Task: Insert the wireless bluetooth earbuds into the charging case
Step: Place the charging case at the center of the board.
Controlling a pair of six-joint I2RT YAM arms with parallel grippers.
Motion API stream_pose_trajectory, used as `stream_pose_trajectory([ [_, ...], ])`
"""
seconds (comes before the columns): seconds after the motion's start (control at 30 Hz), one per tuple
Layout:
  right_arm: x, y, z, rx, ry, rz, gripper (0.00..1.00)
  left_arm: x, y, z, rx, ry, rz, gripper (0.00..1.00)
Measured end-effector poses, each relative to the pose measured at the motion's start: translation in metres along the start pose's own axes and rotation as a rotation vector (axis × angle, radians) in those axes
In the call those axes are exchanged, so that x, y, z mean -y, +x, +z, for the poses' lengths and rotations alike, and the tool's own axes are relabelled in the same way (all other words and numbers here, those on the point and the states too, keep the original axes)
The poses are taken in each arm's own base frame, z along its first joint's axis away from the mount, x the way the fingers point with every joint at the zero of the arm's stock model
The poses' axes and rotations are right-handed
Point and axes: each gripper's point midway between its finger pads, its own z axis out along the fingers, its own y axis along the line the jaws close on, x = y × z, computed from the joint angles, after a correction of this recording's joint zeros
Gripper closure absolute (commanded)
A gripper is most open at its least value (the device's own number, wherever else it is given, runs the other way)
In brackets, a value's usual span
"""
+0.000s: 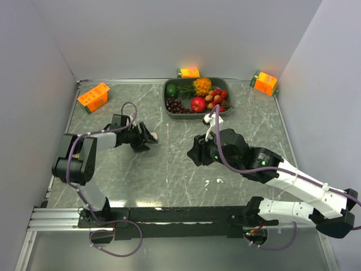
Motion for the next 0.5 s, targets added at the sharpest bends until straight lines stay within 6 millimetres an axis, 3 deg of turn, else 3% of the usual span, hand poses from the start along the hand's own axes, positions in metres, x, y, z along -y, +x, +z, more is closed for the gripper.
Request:
stream_pose_trajectory([
  [0.1, 0.008, -0.002, 0.001, 0.012, 0.039, 0.005, 0.42, -0.012, 0.015, -0.023, 0.028, -0.085, -0.002, 0.29],
  [0.17, 0.020, -0.002, 0.005, 0.020, 0.095, 0.021, 0.36, -0.014, 0.026, -0.050, 0.078, -0.145, 0.004, 0.29],
  [0.23, 0.037, 0.002, 0.014, 0.017, 0.170, 0.048, 0.29, 0.000, 0.027, -0.081, 0.181, -0.168, 0.052, 0.27],
  [0.3, 0.055, 0.010, 0.026, -0.005, 0.237, 0.073, 0.27, 0.024, 0.021, -0.107, 0.305, -0.145, 0.120, 0.04],
  [0.4, 0.088, 0.032, 0.046, -0.080, 0.338, 0.128, 0.23, 0.066, 0.020, -0.148, 0.527, -0.007, 0.174, 0.04],
  [0.5, 0.113, 0.050, 0.062, -0.160, 0.398, 0.182, 0.21, 0.067, 0.030, -0.163, 0.656, 0.117, 0.131, 0.04],
])
